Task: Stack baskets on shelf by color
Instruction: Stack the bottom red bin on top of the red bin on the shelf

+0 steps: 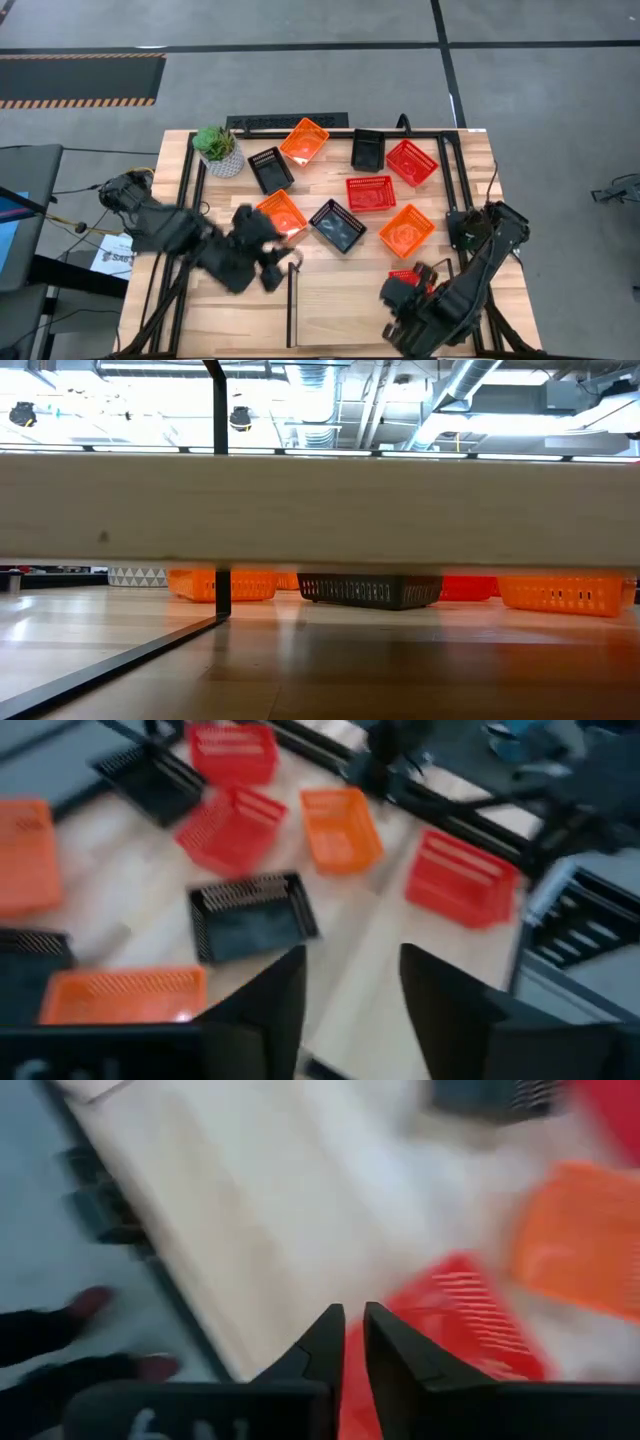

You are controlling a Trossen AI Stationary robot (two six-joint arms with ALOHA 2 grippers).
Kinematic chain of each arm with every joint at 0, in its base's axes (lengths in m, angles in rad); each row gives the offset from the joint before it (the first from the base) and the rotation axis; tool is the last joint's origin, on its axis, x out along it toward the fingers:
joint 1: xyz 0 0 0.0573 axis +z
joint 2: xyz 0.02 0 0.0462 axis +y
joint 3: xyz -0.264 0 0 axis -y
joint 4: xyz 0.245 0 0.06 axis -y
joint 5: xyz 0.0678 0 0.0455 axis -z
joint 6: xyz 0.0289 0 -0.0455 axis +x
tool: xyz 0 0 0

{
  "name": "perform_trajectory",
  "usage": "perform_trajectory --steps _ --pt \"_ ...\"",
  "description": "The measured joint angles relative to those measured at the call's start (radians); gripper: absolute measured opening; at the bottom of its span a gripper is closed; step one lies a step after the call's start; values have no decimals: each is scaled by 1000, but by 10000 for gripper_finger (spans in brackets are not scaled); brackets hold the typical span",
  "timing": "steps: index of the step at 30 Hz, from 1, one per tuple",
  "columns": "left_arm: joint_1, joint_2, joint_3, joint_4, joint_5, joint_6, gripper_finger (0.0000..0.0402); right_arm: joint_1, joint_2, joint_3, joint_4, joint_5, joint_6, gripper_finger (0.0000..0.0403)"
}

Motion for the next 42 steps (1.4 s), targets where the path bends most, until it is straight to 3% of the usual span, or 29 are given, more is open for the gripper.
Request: perform_trajectory --steps 3,8,16,21,24,28,32,39,42 --pt "124 0 0 16 86 73 190 5 -47 -5 21 76 -46 102" --pt "325 4 -34 204 346 256 203 3 -120 -20 9 176 -6 154" --pt "533 5 -85 434 386 402 188 81 -183 -20 6 210 146 189" --pt "618 21 -148 536 529 411 183 173 -197 -21 7 398 225 180" --pt "648 62 -167 566 623 399 183 193 -269 -22 8 552 124 173" --pt "658 129 -167 595 695 399 183 142 -430 -33 9 691 -144 167" --pt "658 210 -169 612 696 414 183 76 -622 -198 7 694 -167 166" --pt "667 335 -167 628 650 384 183 119 -909 -731 66 618 310 170" --pt "676 384 -164 629 595 370 183 148 -979 -873 195 632 362 170"
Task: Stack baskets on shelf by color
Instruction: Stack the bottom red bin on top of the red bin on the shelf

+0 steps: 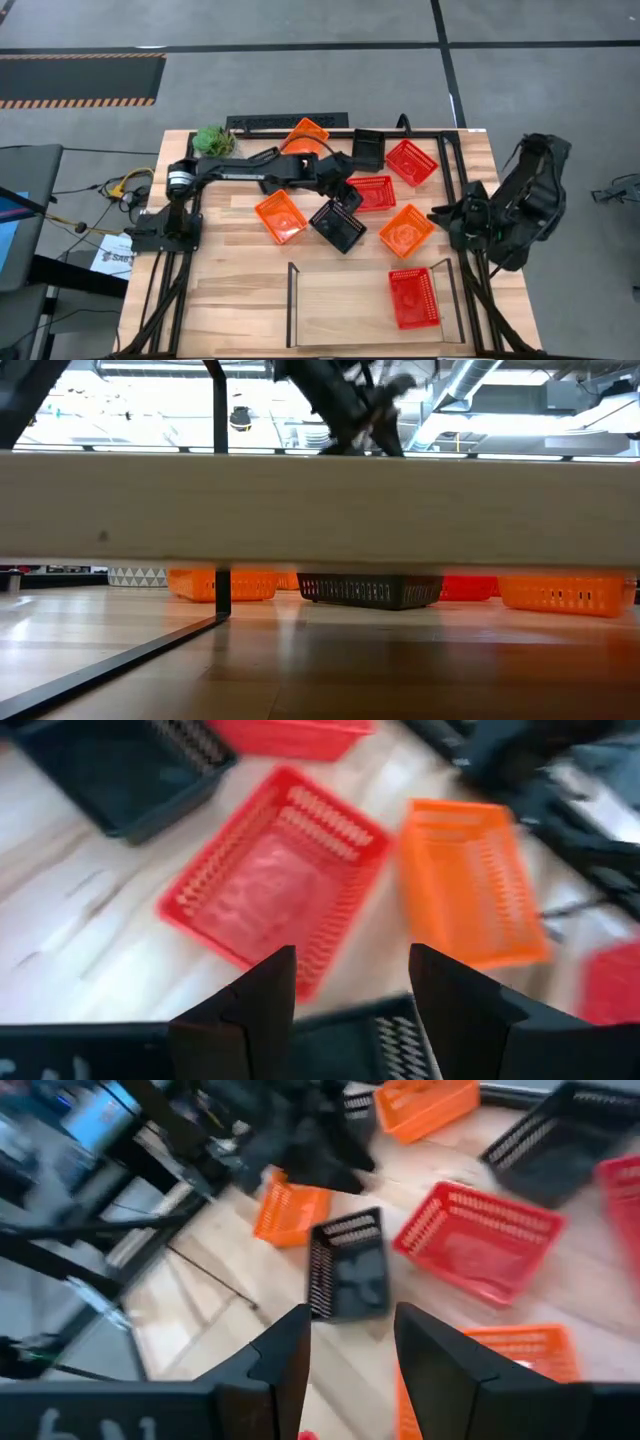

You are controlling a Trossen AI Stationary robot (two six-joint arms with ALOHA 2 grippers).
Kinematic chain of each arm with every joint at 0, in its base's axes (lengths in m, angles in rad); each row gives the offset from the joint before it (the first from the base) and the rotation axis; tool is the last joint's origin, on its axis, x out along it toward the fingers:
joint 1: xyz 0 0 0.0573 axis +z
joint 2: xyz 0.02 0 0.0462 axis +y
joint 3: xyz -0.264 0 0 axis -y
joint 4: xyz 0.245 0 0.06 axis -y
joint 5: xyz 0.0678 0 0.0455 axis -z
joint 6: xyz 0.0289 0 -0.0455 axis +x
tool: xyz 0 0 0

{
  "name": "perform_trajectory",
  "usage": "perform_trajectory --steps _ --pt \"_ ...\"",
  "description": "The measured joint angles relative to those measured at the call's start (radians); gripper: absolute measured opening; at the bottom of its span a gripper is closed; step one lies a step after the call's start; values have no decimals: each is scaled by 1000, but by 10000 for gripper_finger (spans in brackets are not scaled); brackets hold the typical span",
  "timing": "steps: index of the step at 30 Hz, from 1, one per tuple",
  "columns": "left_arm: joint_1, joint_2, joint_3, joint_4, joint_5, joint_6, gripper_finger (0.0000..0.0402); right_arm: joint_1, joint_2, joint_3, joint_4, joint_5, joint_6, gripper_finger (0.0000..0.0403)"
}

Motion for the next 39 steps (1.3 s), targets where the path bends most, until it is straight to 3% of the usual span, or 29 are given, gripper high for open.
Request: perform_trajectory --steps 6,15,20,30,39 --pt "37 122 18 -13 -59 -58 183 6 4 -81 190 2 -86 164" --pt "75 261 89 -28 21 -158 183 29 34 -81 224 3 -109 162" --pt "80 259 93 -27 8 -184 179 47 36 -81 223 7 -117 159" --pt "81 257 93 57 18 -195 124 52 36 -81 215 6 -143 156" --pt "82 280 84 58 11 -192 114 52 37 -81 216 2 -161 154"
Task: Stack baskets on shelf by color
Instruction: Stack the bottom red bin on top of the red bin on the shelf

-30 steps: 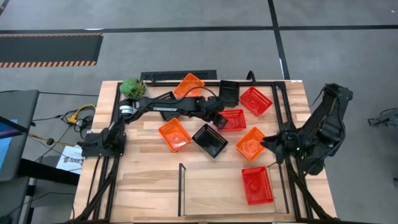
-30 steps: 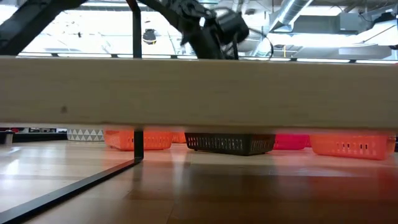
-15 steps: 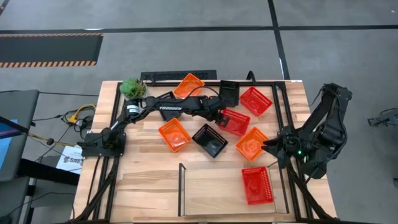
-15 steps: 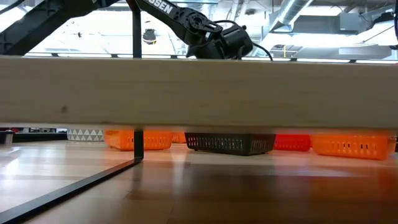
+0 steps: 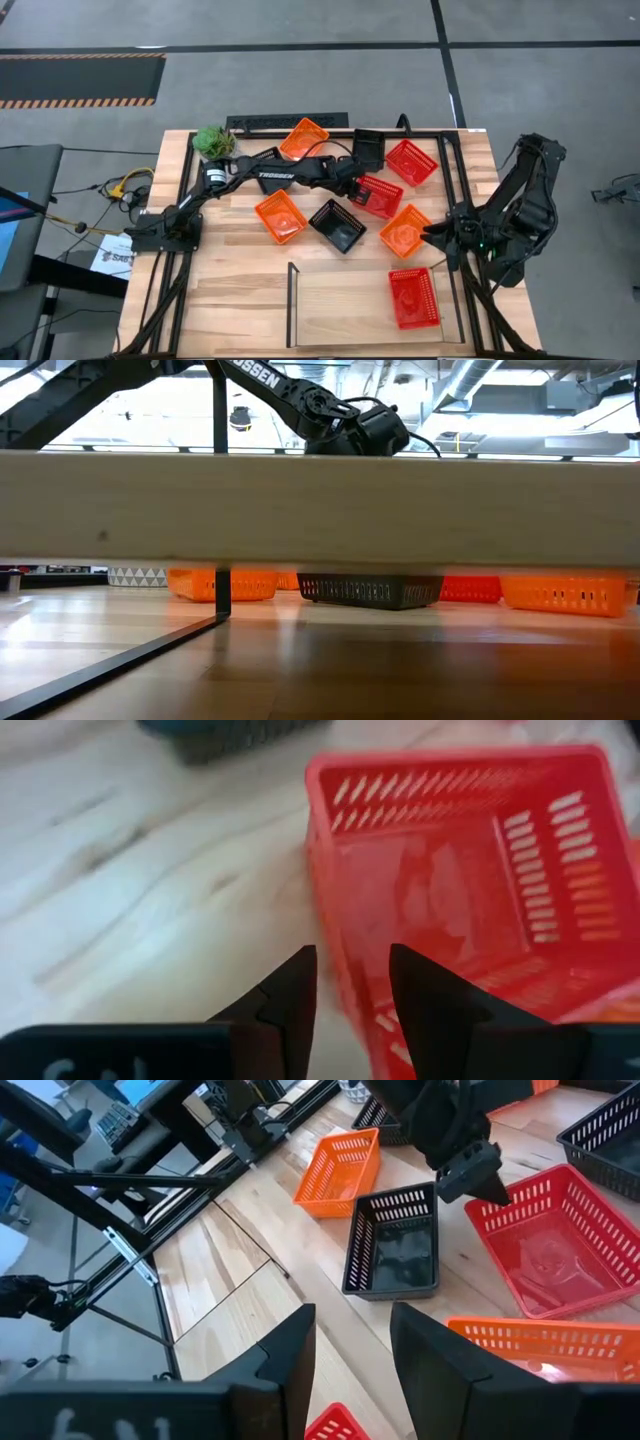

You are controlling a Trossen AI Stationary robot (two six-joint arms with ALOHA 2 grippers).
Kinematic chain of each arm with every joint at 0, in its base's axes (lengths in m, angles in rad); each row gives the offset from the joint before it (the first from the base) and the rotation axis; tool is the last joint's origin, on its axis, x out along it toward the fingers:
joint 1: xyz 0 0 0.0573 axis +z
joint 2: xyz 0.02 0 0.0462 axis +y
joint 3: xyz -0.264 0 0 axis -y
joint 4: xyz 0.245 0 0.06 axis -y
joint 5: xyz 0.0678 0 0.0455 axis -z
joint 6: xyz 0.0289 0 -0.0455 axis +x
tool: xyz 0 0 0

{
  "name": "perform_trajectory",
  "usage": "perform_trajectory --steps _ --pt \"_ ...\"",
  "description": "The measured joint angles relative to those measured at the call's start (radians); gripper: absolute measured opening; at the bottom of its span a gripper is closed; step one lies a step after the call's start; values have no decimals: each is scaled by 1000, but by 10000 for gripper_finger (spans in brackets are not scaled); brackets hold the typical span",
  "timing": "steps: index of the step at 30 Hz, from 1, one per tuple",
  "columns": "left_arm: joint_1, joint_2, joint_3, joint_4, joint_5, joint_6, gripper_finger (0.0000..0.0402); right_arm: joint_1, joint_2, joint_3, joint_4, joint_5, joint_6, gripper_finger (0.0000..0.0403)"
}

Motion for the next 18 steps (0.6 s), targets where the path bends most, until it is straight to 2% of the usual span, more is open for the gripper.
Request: perform_trajectory --steps 5,11,18 --pt "8 10 11 3 29 -5 98 0 0 0 0 0 -5 153" --pt "9 13 5 -9 33 16 14 0 0 0 -1 -1 -7 147" --pt "16 13 60 -20 32 12 2 0 0 0 -3 0 -8 141"
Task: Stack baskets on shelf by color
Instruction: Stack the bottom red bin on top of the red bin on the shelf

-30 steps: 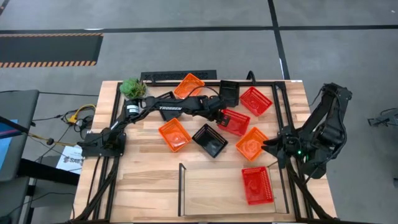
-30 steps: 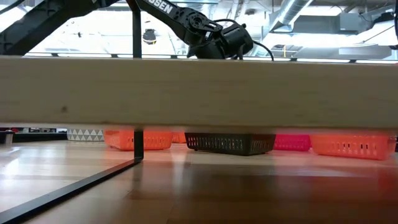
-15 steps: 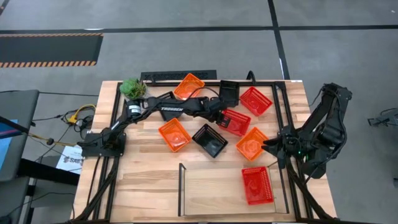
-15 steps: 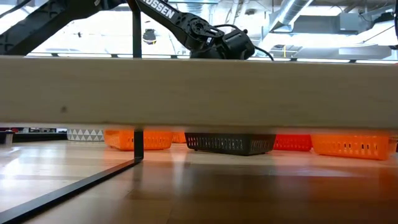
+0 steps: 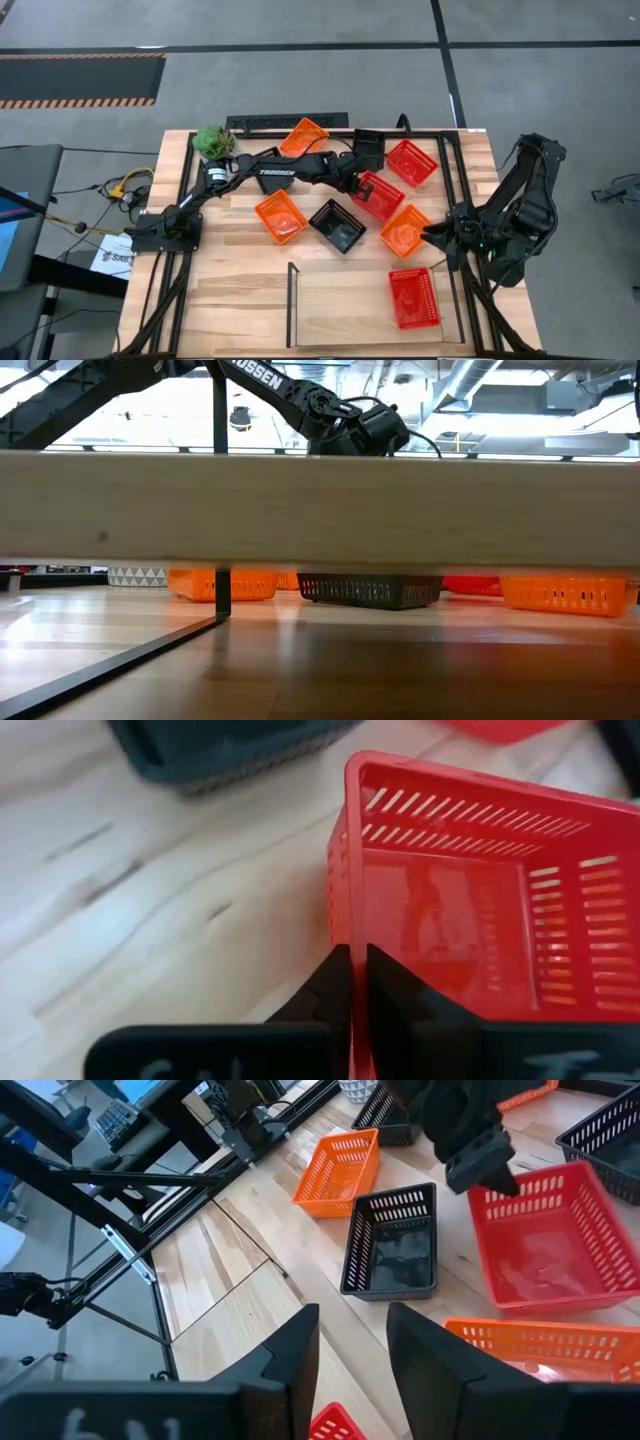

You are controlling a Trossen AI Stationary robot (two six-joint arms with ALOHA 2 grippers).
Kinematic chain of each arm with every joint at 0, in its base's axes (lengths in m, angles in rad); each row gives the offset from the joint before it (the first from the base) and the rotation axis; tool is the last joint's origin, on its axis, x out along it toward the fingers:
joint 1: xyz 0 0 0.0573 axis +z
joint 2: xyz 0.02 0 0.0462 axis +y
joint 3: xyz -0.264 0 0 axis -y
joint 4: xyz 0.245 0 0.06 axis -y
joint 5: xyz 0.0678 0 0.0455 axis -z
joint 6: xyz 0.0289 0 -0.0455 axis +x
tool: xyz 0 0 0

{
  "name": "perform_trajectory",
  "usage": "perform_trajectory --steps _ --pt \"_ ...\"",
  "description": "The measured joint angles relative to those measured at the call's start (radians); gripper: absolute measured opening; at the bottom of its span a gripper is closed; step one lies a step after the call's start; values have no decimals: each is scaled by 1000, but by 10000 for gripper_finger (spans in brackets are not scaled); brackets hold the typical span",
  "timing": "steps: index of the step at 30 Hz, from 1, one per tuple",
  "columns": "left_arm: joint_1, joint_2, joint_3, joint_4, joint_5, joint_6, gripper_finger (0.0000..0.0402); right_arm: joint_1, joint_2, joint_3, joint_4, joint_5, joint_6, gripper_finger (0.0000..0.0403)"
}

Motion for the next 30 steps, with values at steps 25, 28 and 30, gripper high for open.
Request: perform_trajectory --steps 25,28,30 --pt "-303 -39 478 -275 76 239 0 -28 -299 109 -30 212 -264 120" --pt "-347 -28 477 -237 34 273 0 -39 -301 109 -43 212 -265 120" --pt "-365 -11 478 -169 -2 275 0 -45 -301 108 -53 211 -264 120"
